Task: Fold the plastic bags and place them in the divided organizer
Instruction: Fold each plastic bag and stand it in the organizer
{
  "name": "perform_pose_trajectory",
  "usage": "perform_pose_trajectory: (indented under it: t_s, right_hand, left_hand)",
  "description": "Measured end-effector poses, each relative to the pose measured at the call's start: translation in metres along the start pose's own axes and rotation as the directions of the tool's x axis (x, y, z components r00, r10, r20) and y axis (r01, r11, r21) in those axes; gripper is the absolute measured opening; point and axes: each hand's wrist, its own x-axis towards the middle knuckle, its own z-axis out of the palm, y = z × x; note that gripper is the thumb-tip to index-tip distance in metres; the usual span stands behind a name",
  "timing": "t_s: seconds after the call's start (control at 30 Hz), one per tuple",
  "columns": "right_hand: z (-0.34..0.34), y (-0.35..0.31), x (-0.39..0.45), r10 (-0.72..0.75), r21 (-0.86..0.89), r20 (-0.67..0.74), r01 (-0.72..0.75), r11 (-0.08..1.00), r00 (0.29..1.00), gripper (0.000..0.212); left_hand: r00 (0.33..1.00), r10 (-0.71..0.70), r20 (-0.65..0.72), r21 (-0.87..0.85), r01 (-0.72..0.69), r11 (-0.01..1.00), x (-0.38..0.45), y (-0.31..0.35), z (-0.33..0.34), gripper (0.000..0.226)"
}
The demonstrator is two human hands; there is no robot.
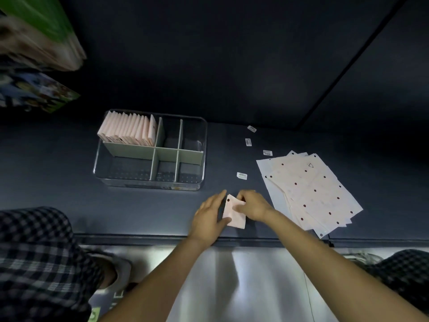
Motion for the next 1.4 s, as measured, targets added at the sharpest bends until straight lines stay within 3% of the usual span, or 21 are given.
perform_pose_trajectory:
  t_s: [0.07, 0.13, 0.23, 0.3, 0.37, 0.47, 0.5, 0.57, 0.67, 0.8, 0.9, 1.0, 1.07, 1.27, 1.33, 1.4]
  right_hand:
    - [-0.001, -0.005, -0.01, 0.035, 0.385, -0.068, -0.006, 0.923, 0.997, 0.019]
    - [-0.002, -0.014, -0.022, 0.073, 0.664, -0.11, 0.019, 0.747, 0.991, 0.016]
    - [0.001, -0.033, -0.035, 0.073, 0.915, -0.06, 0.026, 0.402, 0.996, 0.004]
    - [0.004, -0.045, -0.04, 0.065, 0.949, -0.063, 0.04, 0.313, 0.996, 0.006]
    - [0.002, -0.057, -0.043, 0.046, 0.881, -0.133, 0.097, 0.464, 0.99, 0.017]
    - [-0.008, -0.076, -0.042, -0.114, 0.513, -0.293, 0.257, 0.819, 0.949, 0.043]
    - [-0.012, -0.084, -0.041, -0.19, 0.366, -0.32, 0.306, 0.879, 0.928, 0.04]
    - [-0.016, -0.101, -0.038, -0.302, 0.188, -0.294, 0.365, 0.912, 0.907, 0.019]
    - [-0.017, -0.125, -0.033, -0.33, 0.099, -0.242, 0.361, 0.927, 0.912, 0.008]
    - [-0.024, -0.148, -0.016, -0.281, 0.12, -0.322, 0.334, 0.935, 0.904, 0.018]
    - [-0.031, -0.16, 0.0, -0.22, 0.161, -0.357, 0.292, 0.943, 0.908, 0.021]
    - [-0.033, -0.171, 0.01, -0.157, 0.168, -0.381, 0.236, 0.957, 0.911, 0.017]
    - [-0.027, -0.179, 0.015, -0.142, 0.108, -0.403, 0.201, 0.974, 0.904, 0.015]
    - [0.005, -0.208, 0.03, -0.166, -0.177, -0.496, 0.088, 0.98, 0.852, 0.013]
    - [0.015, -0.216, 0.033, -0.147, -0.166, -0.489, 0.074, 0.983, 0.86, 0.013]
    - [0.026, -0.221, 0.034, -0.07, -0.028, -0.457, 0.065, 0.998, 0.886, 0.014]
  left_hand:
    - [0.982, -0.185, -0.023, -0.4, 0.161, 0.902, 0.004, 0.01, -0.01, 0.071]
    - [0.948, -0.319, 0.002, -0.721, 0.222, 0.656, 0.008, 0.019, -0.025, 0.053]
    - [0.921, -0.381, 0.078, -0.873, 0.248, 0.42, 0.01, 0.021, -0.052, 0.023]
    - [0.914, -0.374, 0.156, -0.885, 0.298, 0.358, 0.008, 0.018, -0.069, 0.009]
    - [0.935, -0.332, 0.126, -0.85, 0.274, 0.45, 0.008, 0.01, -0.088, 0.01]
    - [0.99, -0.142, -0.017, -0.532, 0.112, 0.839, 0.009, -0.002, -0.124, 0.005]
    - [0.997, -0.074, -0.024, -0.402, 0.058, 0.914, 0.009, -0.004, -0.135, 0.01]
    - [1.0, 0.009, -0.017, -0.233, -0.013, 0.972, 0.01, -0.008, -0.154, 0.022]
    - [0.999, 0.042, -0.032, -0.15, -0.046, 0.988, 0.013, -0.015, -0.172, 0.019]
    - [0.998, -0.055, -0.012, -0.452, 0.044, 0.891, 0.012, -0.036, -0.182, 0.018]
    - [0.983, -0.174, -0.053, -0.496, 0.125, 0.859, 0.013, -0.057, -0.186, 0.009]
    - [0.902, -0.315, -0.295, -0.397, 0.184, 0.899, 0.019, -0.072, -0.186, 0.012]
    - [0.849, -0.333, -0.411, -0.276, 0.232, 0.933, 0.018, -0.073, -0.18, 0.009]
    - [0.836, -0.232, -0.497, -0.117, 0.201, 0.973, 0.011, -0.069, -0.156, 0.012]
    - [0.847, -0.198, -0.494, -0.072, 0.188, 0.98, 0.011, -0.071, -0.154, 0.016]
    - [0.848, -0.192, -0.495, -0.084, 0.173, 0.981, 0.01, -0.072, -0.155, 0.018]
